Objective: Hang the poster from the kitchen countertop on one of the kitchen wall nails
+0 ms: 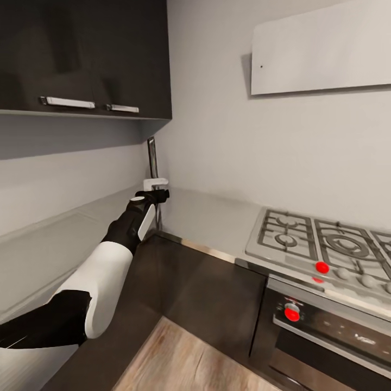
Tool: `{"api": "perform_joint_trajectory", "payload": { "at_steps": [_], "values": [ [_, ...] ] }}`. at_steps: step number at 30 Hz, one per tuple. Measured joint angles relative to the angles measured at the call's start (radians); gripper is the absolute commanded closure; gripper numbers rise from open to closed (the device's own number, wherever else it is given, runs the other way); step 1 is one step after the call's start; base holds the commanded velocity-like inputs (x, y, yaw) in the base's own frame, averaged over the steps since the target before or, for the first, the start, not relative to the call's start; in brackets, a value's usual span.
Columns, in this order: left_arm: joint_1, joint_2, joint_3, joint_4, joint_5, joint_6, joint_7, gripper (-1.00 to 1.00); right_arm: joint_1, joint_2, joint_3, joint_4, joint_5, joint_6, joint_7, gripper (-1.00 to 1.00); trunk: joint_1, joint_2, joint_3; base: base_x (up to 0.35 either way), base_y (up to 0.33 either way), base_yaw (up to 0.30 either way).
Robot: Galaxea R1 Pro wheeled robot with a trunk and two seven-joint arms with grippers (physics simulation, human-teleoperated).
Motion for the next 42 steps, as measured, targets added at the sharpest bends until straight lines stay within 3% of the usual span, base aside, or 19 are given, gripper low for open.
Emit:
{"api": "perform_joint_trajectory", "payload": {
  "at_steps": [31, 42],
  "values": [
    [0.000, 0.000, 0.008, -0.005, -0.004, 0.000, 0.007, -1.00, 0.000, 0.000, 0.000, 0.000, 0.003, 0.000, 0.000, -1.00, 0.001, 0.000, 0.000, 0.106, 0.034, 0.000],
    [0.000, 0.000, 0.008, -0.005, -0.005, 0.000, 0.008, -1.00, 0.000, 0.000, 0.001, 0.000, 0.003, 0.000, 0.000, -1.00, 0.000, 0.000, 0.000, 0.220, 0.001, 0.000]
  ]
}}
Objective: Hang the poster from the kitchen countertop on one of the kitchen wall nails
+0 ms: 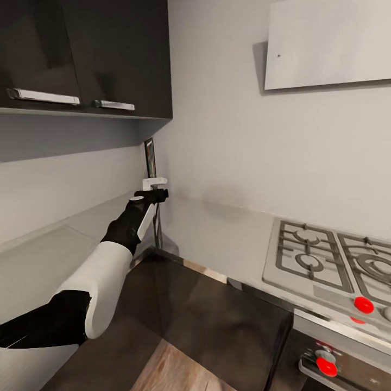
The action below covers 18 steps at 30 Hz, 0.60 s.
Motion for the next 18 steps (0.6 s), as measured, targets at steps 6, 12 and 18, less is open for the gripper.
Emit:
{"api": "perform_joint_trajectory", "payload": {
  "at_steps": [6, 12, 18],
  "values": [
    [0.000, 0.000, 0.000, 0.000, 0.000, 0.000, 0.000, -1.00, 0.000, 0.000, 0.000, 0.000, 0.000, 0.000, 0.000, -1.00, 0.000, 0.000, 0.000, 0.155, 0.083, 0.000],
    [0.000, 0.000, 0.000, 0.000, 0.000, 0.000, 0.000, -1.00, 0.000, 0.000, 0.000, 0.000, 0.000, 0.000, 0.000, -1.00, 0.000, 0.000, 0.000, 0.057, 0.038, 0.000],
    [0.000, 0.000, 0.000, 0.000, 0.000, 0.001, 0.001, -1.00, 0.000, 0.000, 0.000, 0.000, 0.000, 0.000, 0.000, -1.00, 0.000, 0.000, 0.000, 0.092, 0.184, 0.000]
  ]
}}
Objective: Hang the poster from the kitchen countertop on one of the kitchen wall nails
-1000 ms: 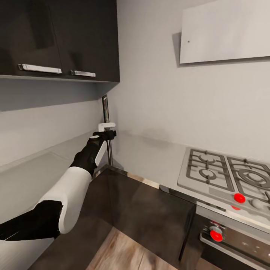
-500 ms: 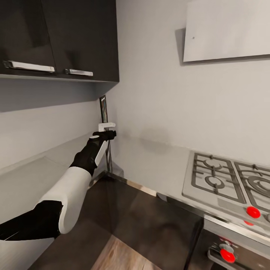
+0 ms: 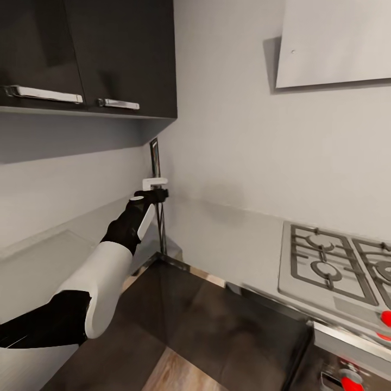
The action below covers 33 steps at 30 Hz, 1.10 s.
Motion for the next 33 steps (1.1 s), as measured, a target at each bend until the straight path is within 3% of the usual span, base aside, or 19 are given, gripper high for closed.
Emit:
{"api": "perform_joint_trajectory", "payload": {
  "at_steps": [33],
  "values": [
    [0.000, 0.000, 0.000, 0.001, 0.000, -0.001, 0.000, -1.00, 0.000, 0.000, 0.000, 0.000, 0.000, 0.000, 0.000, -1.00, 0.000, 0.000, 0.000, 0.089, 0.019, 0.000]
  ]
}}
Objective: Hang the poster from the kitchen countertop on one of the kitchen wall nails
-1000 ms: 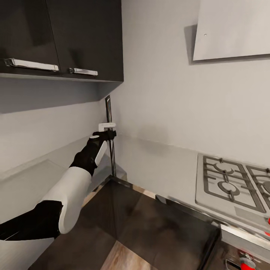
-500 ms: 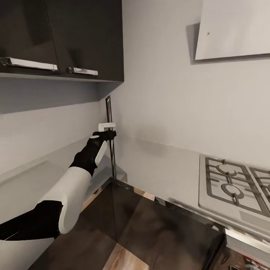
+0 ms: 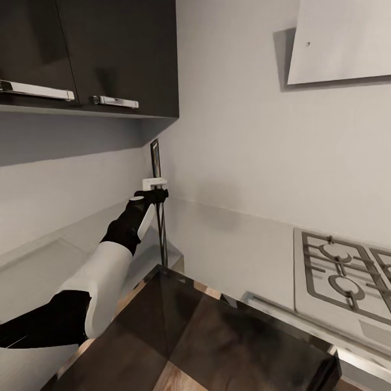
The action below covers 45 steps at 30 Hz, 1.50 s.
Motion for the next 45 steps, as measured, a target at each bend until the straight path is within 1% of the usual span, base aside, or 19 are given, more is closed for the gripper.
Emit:
{"api": "perform_joint_trajectory", "payload": {
  "at_steps": [14, 18, 27, 36, 45],
  "values": [
    [0.000, 0.000, 0.000, -0.001, 0.000, 0.000, 0.000, -1.00, 0.000, 0.000, -0.001, 0.000, 0.000, 0.000, 0.000, -1.00, 0.000, 0.000, 0.000, 0.011, 0.000, 0.000],
    [0.000, 0.000, 0.000, 0.000, 0.000, 0.000, 0.000, -1.00, 0.000, 0.000, 0.000, 0.025, 0.000, 0.000, 0.001, -1.00, 0.000, 0.000, 0.000, 0.000, 0.000, 0.000],
    [0.000, 0.000, 0.000, 0.001, 0.000, 0.000, 0.000, -1.00, 0.000, 0.000, 0.001, 0.029, 0.000, -0.001, 0.001, -1.00, 0.000, 0.000, 0.000, 0.003, 0.000, 0.000],
    [0.000, 0.000, 0.000, 0.000, 0.000, 0.000, 0.000, -1.00, 0.000, 0.000, -0.001, 0.029, 0.000, 0.001, 0.001, -1.00, 0.000, 0.000, 0.000, 0.150, 0.000, 0.000],
    [0.000, 0.000, 0.000, 0.000, 0.000, 0.000, 0.000, -1.00, 0.000, 0.000, -0.001, 0.029, 0.000, 0.001, 0.001, -1.00, 0.000, 0.000, 0.000, 0.032, 0.000, 0.000]
  ]
}}
